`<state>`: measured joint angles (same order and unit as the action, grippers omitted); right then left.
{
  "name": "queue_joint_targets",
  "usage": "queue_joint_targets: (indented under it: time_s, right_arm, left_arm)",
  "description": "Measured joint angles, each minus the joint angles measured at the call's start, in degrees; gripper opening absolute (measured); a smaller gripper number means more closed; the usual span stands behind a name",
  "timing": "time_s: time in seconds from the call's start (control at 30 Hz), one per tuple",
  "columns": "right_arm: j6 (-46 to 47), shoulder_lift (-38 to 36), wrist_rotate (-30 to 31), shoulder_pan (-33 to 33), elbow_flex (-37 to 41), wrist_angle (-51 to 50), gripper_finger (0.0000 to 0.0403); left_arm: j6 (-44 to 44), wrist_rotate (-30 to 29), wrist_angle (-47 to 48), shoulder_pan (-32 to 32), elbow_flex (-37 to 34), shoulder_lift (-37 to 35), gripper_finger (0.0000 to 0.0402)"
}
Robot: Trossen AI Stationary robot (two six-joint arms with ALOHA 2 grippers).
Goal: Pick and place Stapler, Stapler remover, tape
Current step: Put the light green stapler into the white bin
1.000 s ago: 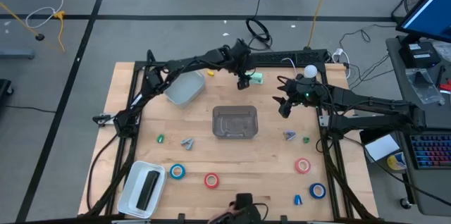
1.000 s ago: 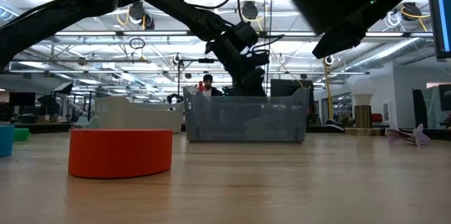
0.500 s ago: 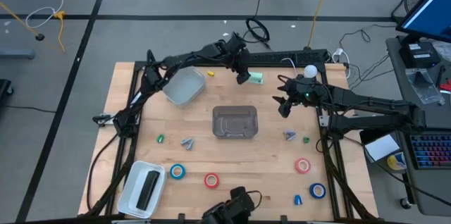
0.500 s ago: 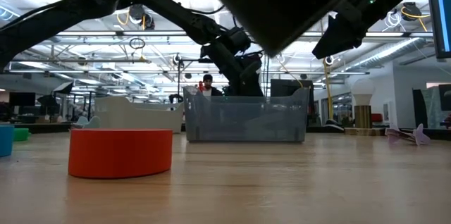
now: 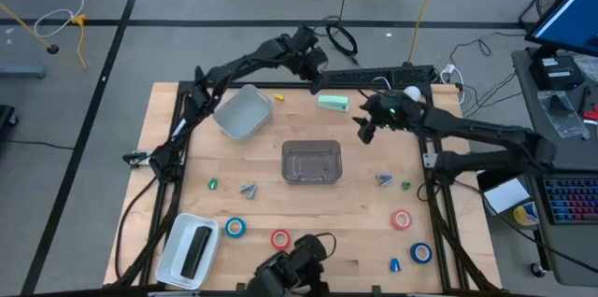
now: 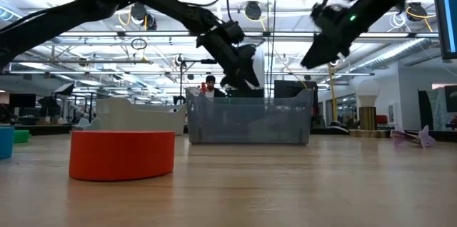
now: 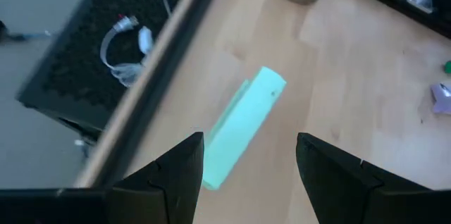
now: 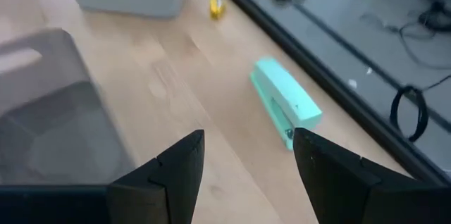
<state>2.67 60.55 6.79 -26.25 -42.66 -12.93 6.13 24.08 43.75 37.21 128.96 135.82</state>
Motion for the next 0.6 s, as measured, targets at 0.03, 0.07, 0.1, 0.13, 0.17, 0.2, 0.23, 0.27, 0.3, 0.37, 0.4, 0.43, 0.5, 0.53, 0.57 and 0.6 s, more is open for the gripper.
queue_joint_targets:
  time_s: [0.03,0.07,0.1,0.13,0.17,0.2,0.23,0.27,0.3,0.37,0.4,0.43,0.5,0.53,0.57,0.6]
  right_arm:
    - [-0.9,2.1,-1.1,-1.1,-1.0,-0.2,0.0210]
    - [-1.9,4.0,-1.8,-2.1,-2.3,-0.7,0.0210]
    - [-2.9,6.0,-2.4,-3.1,-3.8,-1.3,0.0210]
    - [-4.0,8.0,-2.5,-4.0,-5.5,-2.2,0.0210]
    - [-5.1,9.9,-2.5,-4.8,-7.3,-3.4,0.0210]
    - [-6.3,11.7,-2.6,-5.6,-9.0,-4.5,0.0210]
    - [-7.5,13.5,-2.6,-6.3,-10.8,-5.7,0.0210]
    - [-8.6,15.3,-2.6,-7.0,-12.6,-6.7,0.0210]
    - [-9.5,16.9,-2.7,-7.7,-14.2,-7.7,0.0210]
    - [-11.2,20.2,-4.9,-9.1,-17.2,-9.2,0.0210]
    - [-11.7,21.8,-6.0,-9.8,-18.5,-9.8,0.0210]
    - [-12.0,23.4,-6.9,-10.3,-19.7,-10.6,0.0210]
    - [-12.5,26.4,-6.9,-11.4,-22.2,-11.4,0.0210]
    - [-12.9,27.6,-7.0,-11.8,-23.5,-12.4,0.0210]
    - [-13.6,28.8,-7.0,-12.3,-24.6,-13.4,0.0210]
    - [-14.2,30.1,-7.1,-12.6,-26.0,-14.5,0.0210]
  left_arm:
    - [0.9,-0.3,0.8,0.3,1.0,0.0,0.0223]
    - [1.6,-0.4,1.6,0.7,1.9,0.0,0.0223]
    - [2.3,-0.4,2.6,1.1,2.8,0.0,0.0223]
    - [2.7,-0.5,3.4,1.4,3.4,0.0,0.0223]
    - [3.2,-0.5,3.8,1.7,3.8,0.0,0.0223]
    - [3.7,-0.5,4.1,2.0,4.0,0.0,0.0223]
    - [4.3,-0.5,4.7,2.3,4.0,-0.2,0.0223]
    - [5.0,-0.5,5.8,2.7,4.0,-0.4,0.0223]
    - [5.8,-0.5,6.9,3.0,4.0,-0.5,0.0223]
    - [7.3,-0.5,7.7,3.5,4.0,-0.8,0.0223]
    - [7.8,-0.5,8.7,3.9,4.0,-1.1,0.0223]
    - [8.3,-0.3,9.8,4.3,3.9,-1.4,0.0223]
    - [9.2,-0.2,10.1,5.0,4.0,-1.8,0.0223]
    - [9.3,-0.1,10.4,5.5,4.0,-2.1,0.0223]
    - [9.3,-0.1,10.9,5.9,3.9,-2.3,0.0223]
    - [9.5,-0.1,10.9,6.2,3.9,-2.4,0.0223]
